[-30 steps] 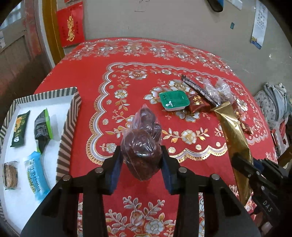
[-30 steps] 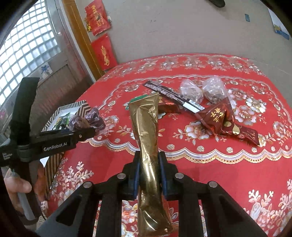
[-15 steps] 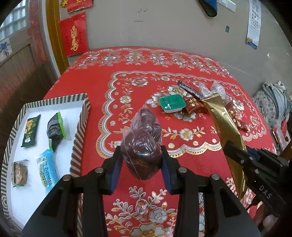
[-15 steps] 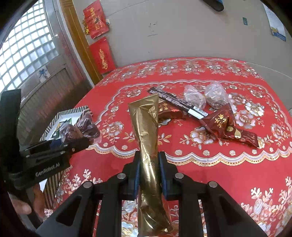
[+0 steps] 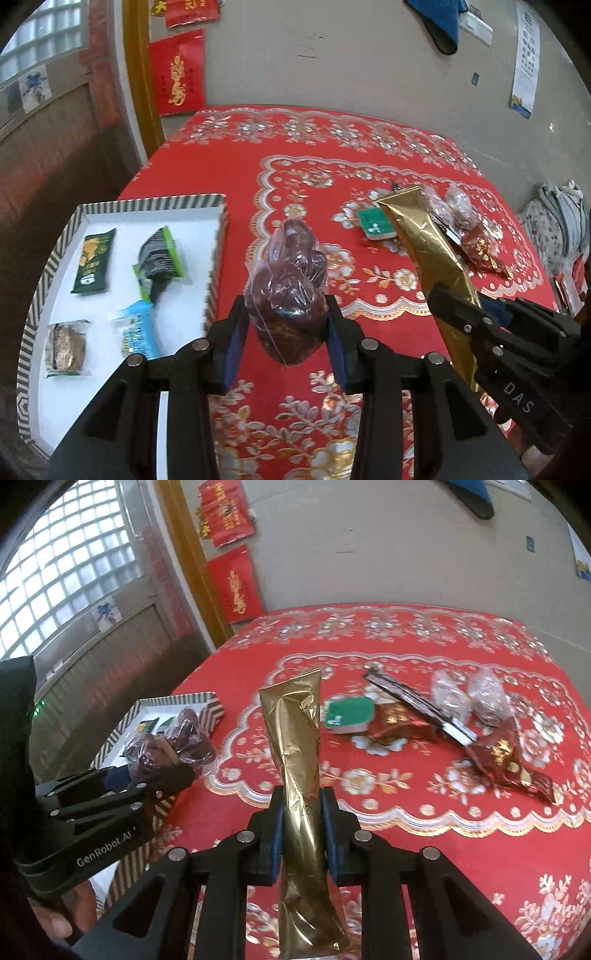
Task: Organize snacks
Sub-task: 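Carry the date bag and gold bar to the white tray and open both tools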
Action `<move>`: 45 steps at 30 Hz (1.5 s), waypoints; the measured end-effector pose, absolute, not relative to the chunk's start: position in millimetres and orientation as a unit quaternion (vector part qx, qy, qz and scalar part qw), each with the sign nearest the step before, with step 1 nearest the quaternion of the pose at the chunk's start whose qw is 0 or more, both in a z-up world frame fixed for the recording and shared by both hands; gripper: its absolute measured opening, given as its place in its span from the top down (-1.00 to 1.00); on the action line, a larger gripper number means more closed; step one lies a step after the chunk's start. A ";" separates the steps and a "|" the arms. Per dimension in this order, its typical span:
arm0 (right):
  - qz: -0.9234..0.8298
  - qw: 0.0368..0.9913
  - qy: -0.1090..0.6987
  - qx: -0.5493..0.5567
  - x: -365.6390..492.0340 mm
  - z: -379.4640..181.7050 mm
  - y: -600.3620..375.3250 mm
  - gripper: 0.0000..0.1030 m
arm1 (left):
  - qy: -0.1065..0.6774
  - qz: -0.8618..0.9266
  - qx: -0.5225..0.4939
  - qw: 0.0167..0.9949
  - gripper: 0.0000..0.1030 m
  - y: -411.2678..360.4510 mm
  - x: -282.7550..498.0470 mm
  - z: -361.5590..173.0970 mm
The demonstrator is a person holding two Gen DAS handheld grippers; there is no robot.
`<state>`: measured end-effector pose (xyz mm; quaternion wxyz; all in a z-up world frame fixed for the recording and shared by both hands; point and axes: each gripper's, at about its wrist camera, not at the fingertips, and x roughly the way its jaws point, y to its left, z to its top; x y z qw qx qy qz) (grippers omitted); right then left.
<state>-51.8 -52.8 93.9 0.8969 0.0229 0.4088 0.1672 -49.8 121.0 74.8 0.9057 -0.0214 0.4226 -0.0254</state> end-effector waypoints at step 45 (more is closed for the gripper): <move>0.286 0.840 0.457 -0.057 -26.5 86.0 161.4 0.64 | 0.428 0.097 -0.094 0.894 0.27 293.0 -82.8 55.9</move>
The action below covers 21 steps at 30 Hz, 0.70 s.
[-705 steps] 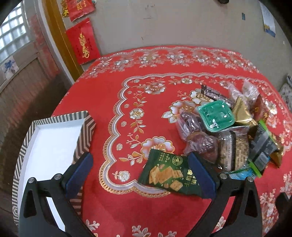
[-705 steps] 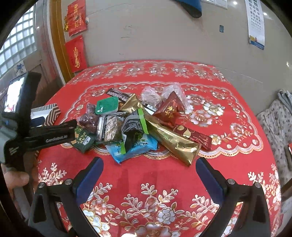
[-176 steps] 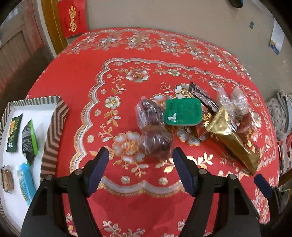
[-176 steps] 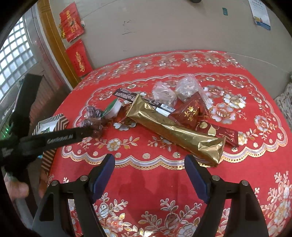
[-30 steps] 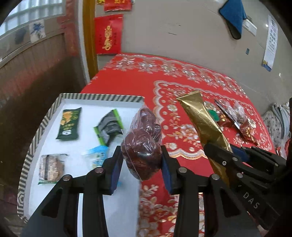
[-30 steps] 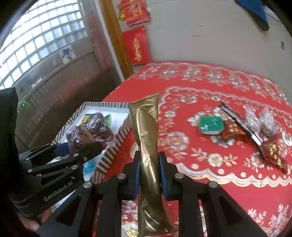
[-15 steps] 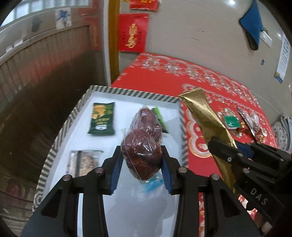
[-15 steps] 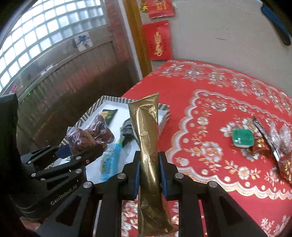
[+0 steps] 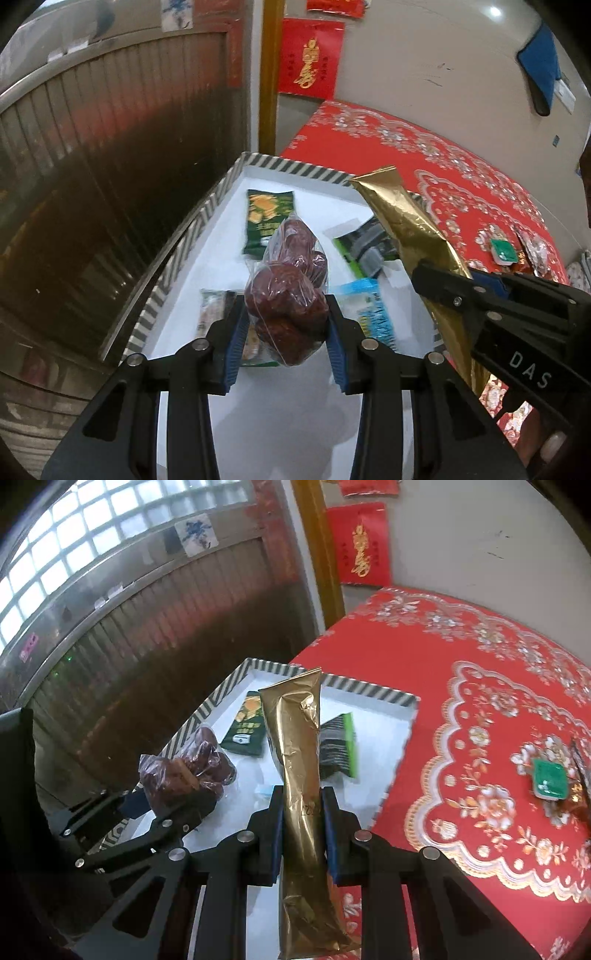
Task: Organize snacks
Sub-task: 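Carry the date bag and gold bar to the white tray and open both tools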
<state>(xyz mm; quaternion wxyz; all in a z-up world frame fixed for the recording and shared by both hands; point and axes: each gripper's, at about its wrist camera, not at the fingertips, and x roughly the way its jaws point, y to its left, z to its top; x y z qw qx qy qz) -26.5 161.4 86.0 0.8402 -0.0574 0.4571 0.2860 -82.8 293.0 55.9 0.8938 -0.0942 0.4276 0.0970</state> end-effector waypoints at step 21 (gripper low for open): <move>0.306 0.804 0.510 -0.009 -11.3 45.3 203.6 0.55 | 0.438 0.120 -0.093 0.886 0.23 309.2 -83.1 41.2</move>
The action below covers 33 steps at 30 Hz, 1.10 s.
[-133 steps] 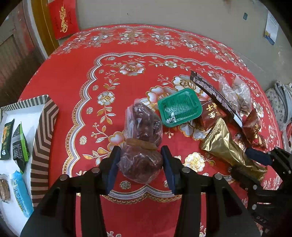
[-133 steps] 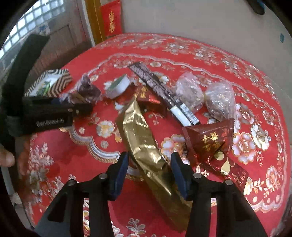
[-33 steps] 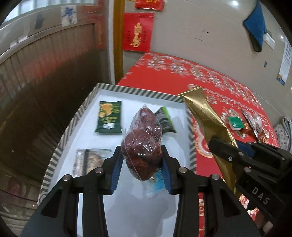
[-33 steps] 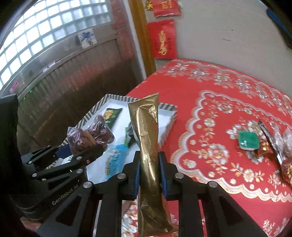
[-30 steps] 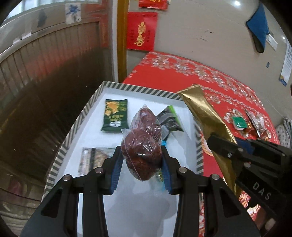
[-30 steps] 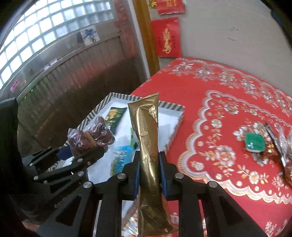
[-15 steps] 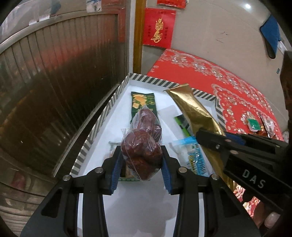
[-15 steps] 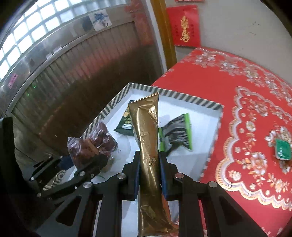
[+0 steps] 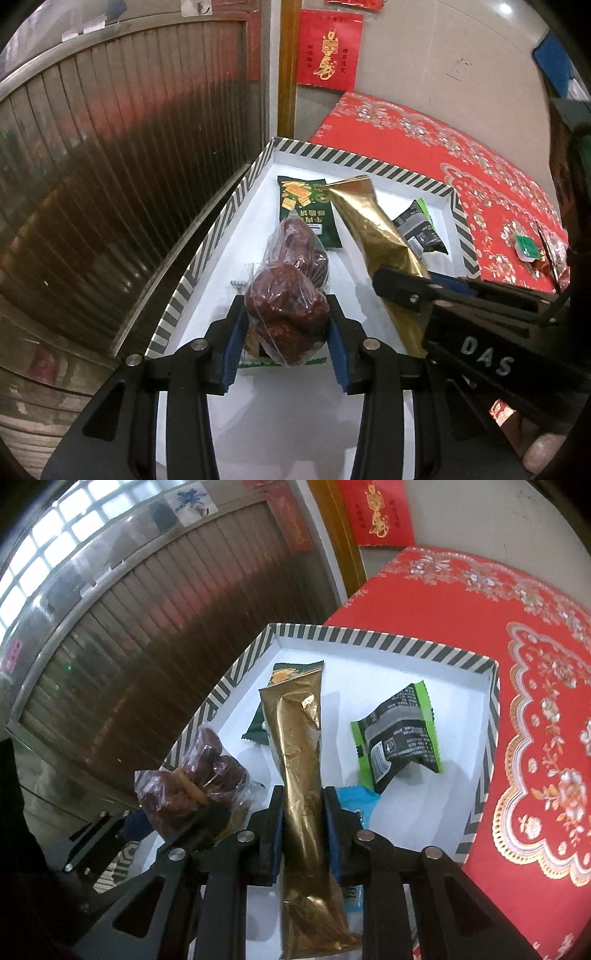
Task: Organize snacks
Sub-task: 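Carry the date bag and gold bar to the white tray and open both tools, then move both tools back toward the snack pile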
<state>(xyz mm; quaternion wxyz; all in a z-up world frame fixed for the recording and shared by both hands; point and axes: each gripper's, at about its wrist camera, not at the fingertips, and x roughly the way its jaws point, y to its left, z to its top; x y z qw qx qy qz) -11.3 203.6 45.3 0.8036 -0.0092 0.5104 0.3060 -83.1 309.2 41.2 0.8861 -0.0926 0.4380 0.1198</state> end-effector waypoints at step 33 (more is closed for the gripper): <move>0.226 0.879 0.420 0.004 -48.6 91.5 85.8 -0.54 | 0.391 0.116 -0.070 0.910 -0.49 244.6 -83.4 71.2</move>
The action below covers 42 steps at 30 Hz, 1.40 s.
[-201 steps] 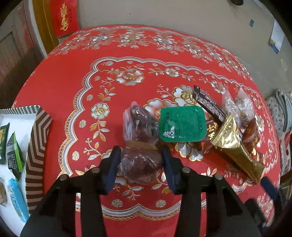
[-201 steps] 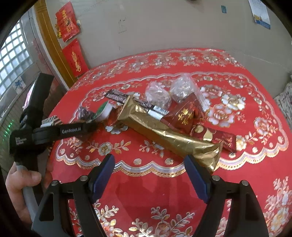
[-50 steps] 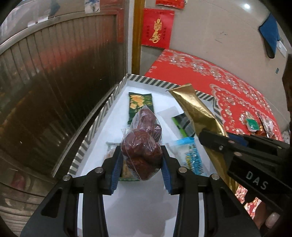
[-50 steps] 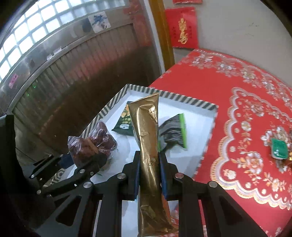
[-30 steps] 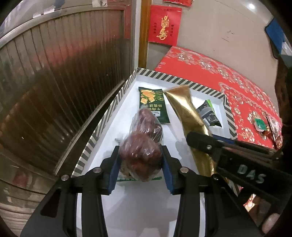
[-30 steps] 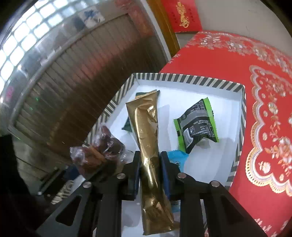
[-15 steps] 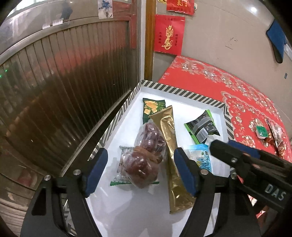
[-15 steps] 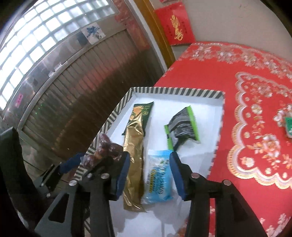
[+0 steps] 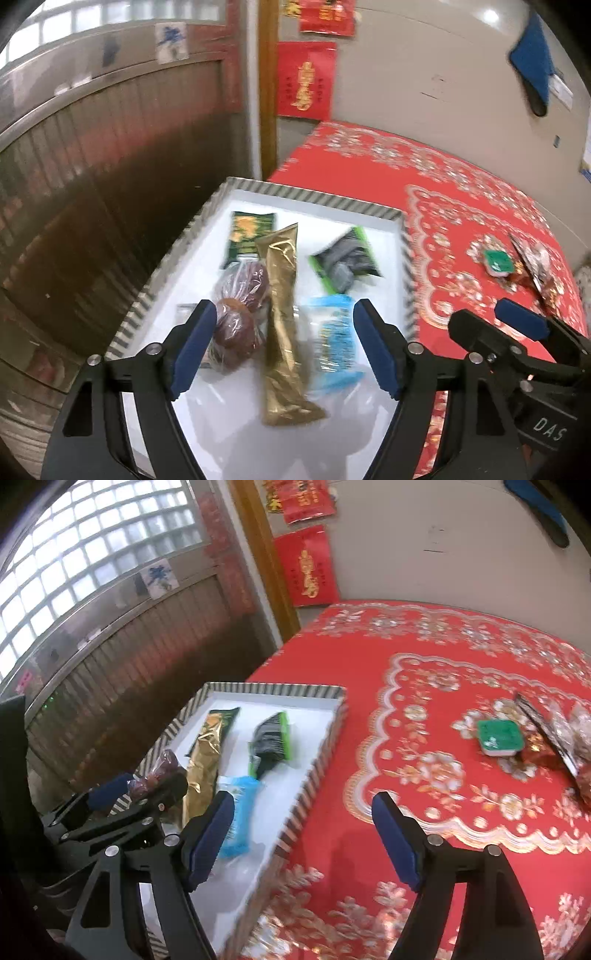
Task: Organize snacks
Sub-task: 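Move both tools back toward the snack pile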
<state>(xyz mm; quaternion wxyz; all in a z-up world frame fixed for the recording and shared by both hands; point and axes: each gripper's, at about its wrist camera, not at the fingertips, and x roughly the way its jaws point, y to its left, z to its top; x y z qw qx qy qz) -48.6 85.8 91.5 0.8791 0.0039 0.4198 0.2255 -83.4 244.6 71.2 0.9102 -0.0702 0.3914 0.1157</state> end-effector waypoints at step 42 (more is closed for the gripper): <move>0.068 0.904 0.413 0.085 -70.9 84.7 -143.9 -0.66 | 0.419 -0.017 -0.008 0.908 -0.49 51.3 -41.4 73.1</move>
